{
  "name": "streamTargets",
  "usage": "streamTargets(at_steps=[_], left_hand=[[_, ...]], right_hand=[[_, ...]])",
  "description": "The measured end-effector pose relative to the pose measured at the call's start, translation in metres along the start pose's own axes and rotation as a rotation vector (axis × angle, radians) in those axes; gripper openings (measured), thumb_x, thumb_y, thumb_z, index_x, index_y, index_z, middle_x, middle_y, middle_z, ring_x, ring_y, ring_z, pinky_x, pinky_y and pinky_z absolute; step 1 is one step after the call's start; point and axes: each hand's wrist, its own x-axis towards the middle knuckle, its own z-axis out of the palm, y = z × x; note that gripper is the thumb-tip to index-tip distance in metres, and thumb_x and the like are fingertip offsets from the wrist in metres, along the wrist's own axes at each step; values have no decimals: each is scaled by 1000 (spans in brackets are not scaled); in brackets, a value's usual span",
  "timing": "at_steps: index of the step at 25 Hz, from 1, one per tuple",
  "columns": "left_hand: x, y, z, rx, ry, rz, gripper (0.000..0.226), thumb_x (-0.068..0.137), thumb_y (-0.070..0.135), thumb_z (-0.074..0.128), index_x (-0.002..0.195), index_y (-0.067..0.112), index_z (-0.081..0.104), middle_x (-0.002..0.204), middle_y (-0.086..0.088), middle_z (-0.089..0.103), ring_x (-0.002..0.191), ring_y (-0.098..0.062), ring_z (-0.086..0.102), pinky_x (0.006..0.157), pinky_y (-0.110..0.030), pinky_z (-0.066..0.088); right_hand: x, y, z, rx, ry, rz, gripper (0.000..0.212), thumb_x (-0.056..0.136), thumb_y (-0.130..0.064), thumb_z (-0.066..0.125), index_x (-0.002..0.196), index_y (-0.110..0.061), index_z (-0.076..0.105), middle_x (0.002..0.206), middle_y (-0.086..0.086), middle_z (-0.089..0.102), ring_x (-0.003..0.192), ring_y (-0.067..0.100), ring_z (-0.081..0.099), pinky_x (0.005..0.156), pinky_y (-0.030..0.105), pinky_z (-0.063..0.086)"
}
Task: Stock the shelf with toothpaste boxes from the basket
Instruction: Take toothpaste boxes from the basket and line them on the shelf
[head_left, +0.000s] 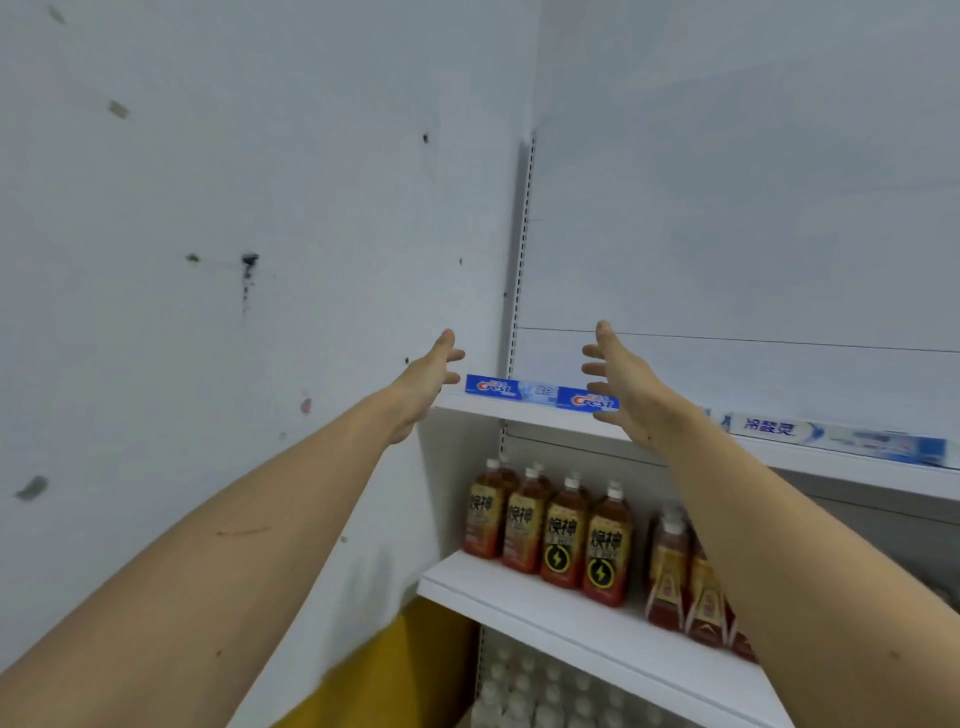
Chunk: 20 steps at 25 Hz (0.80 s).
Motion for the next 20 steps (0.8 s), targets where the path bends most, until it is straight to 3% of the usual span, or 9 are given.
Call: streamTargets(at_steps=[5,9,13,14,17,19,20], left_hand=[[27,-26,-19,-13,-59,-15,64,99,62,12,148,30,39,151,-6,43,145,-27,27,119,-51,16],[60,-46,-5,-20,-81,-34,63,100,61,13,148,29,38,150,-7,44,139,-24,33,117,-48,17],[95,-34,16,-18,-81,17,61,101,58,14,147,26,38,145,-8,49,91,-5,50,98,-32,28],[104,-29,19,-16,-83,27,61,101,59,14,148,26,38,146,-7,48,88,-3,50,97,-32,28],[142,-19,24,-6,-85,55,62,100,60,15,147,27,40,151,-5,43,118,-13,45,103,-35,32],[162,-18,26,3,-98,53,61,101,59,16,147,27,39,151,-5,43,120,-15,42,86,-25,38],[173,-22,27,17,-112,45,61,101,59,17,147,26,39,151,-5,43,124,-17,41,86,-24,39]], right_hand=[[25,-1,44,-30,23,49,74,96,-65,23,148,-14,37,153,6,39,139,29,37,113,51,34],[51,12,38,-62,59,84,76,96,-65,25,148,-11,37,152,5,41,137,27,40,113,49,36],[86,20,12,-49,73,68,78,96,-65,28,150,-10,34,152,6,40,136,25,41,109,45,39],[94,20,7,-57,65,66,78,96,-65,28,150,-10,33,152,6,40,137,24,41,108,45,39],[122,22,0,-92,54,49,79,95,-66,28,150,-10,32,152,6,40,137,24,40,113,49,35],[142,24,0,-87,43,37,79,95,-65,30,150,-9,32,152,6,40,136,24,41,113,50,35],[152,27,2,-80,32,45,78,96,-64,31,150,-9,32,152,7,40,136,24,41,112,51,36]])
